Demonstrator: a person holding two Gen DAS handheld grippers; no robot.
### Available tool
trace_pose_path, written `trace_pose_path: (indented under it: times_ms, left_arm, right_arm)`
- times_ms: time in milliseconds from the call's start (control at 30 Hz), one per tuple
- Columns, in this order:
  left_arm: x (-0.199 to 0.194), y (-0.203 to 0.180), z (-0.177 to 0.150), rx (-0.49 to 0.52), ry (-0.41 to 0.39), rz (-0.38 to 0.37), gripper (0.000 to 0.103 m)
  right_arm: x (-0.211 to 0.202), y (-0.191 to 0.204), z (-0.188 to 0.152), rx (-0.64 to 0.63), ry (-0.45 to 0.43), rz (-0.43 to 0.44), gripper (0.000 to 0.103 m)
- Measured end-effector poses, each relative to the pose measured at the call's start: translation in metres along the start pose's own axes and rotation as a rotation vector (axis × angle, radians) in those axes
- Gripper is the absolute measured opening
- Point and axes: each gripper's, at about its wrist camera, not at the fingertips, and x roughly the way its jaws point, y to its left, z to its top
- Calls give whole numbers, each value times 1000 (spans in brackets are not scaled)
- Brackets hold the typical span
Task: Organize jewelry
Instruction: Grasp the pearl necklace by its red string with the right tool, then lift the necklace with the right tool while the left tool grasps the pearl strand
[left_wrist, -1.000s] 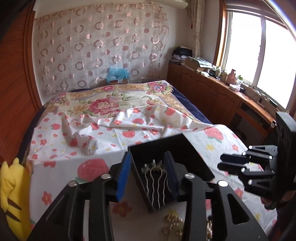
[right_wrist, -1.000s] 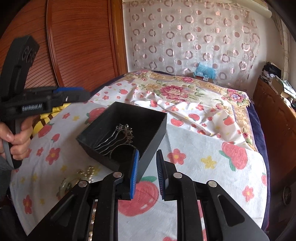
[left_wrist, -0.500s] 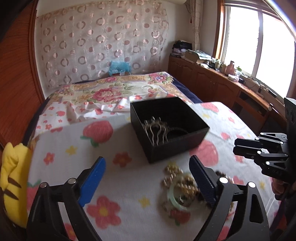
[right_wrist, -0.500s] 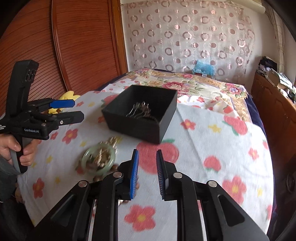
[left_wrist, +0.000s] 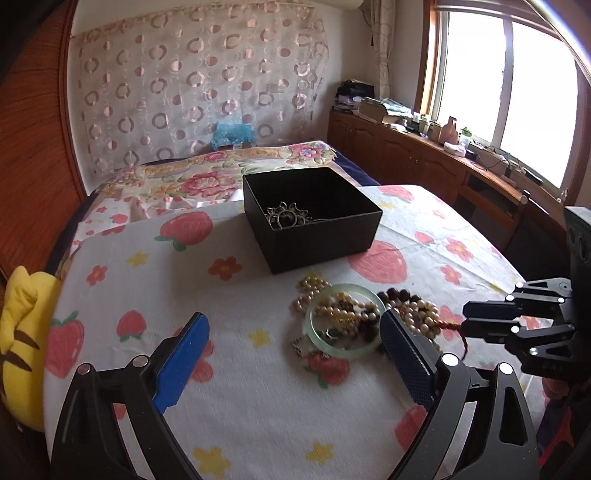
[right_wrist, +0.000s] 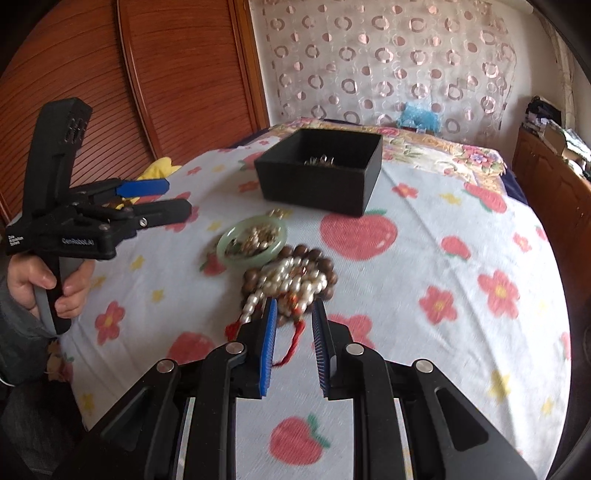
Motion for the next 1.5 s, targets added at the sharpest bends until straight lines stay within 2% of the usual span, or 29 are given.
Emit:
trace_pose_path:
  times_ms: [333, 400, 633, 1000, 1300, 1500]
  left_arm:
    - [-6, -3, -10, -3, 10, 3, 91]
    - [-5, -3, -11, -2, 17, 4, 91]
    - [3, -3, -8, 0, 35, 4, 91]
    - [18, -8, 5, 26, 49, -6, 91]
    - [28, -1, 17, 11, 60, -10, 91]
    - [33, -6, 28, 8, 56, -48, 91]
  right_arm:
    - [16, -6, -6, 51, 52, 34, 21]
    - [17, -4, -7, 38, 52, 51, 7]
    - [-17, -1, 20, 9, -67, 19, 7]
    - [-62, -8, 62, -60, -169, -48, 7]
    - [-69, -13, 94, -82, -186, -55, 7]
    - [-62, -22, 110, -89, -190, -62, 7]
